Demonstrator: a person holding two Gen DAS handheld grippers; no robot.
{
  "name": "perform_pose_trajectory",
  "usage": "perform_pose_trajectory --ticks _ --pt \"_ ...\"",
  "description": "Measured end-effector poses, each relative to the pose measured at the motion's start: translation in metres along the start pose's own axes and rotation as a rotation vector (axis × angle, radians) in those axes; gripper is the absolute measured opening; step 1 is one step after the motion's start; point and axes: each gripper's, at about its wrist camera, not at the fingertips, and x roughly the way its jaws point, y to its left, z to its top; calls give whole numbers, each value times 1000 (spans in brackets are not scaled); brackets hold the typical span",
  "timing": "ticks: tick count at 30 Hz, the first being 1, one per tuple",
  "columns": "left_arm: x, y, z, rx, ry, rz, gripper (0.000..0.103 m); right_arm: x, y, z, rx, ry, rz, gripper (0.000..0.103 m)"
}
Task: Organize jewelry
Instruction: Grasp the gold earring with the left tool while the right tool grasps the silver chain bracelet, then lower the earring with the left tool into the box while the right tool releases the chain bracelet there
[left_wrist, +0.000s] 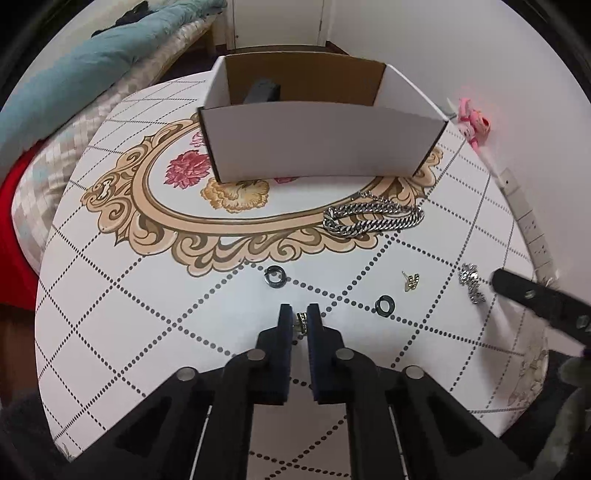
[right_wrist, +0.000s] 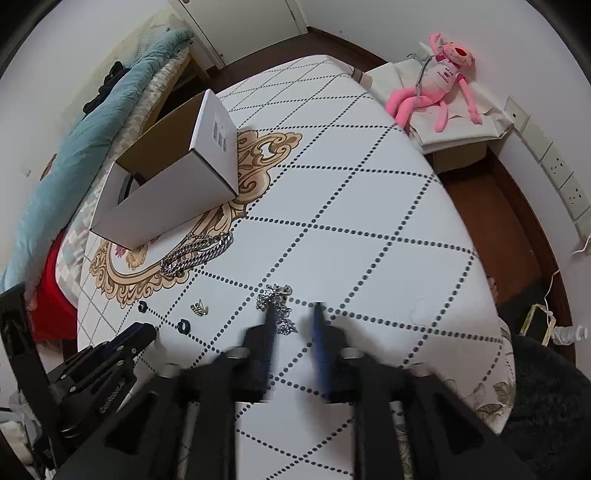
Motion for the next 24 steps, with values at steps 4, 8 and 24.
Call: perform_pose_trajectory --ticks 4,8,24 --pt "-13 15 -5 -30 -9 -13 4 14 11 1 -40 11 -28 39" --pt "-19 29 -6 -68 -5 -19 4 24 31 -1 -144 -22 -121 35" --pt "-69 31 40 -136 -82 -153 4 -64 62 36 -104 -162 159 6"
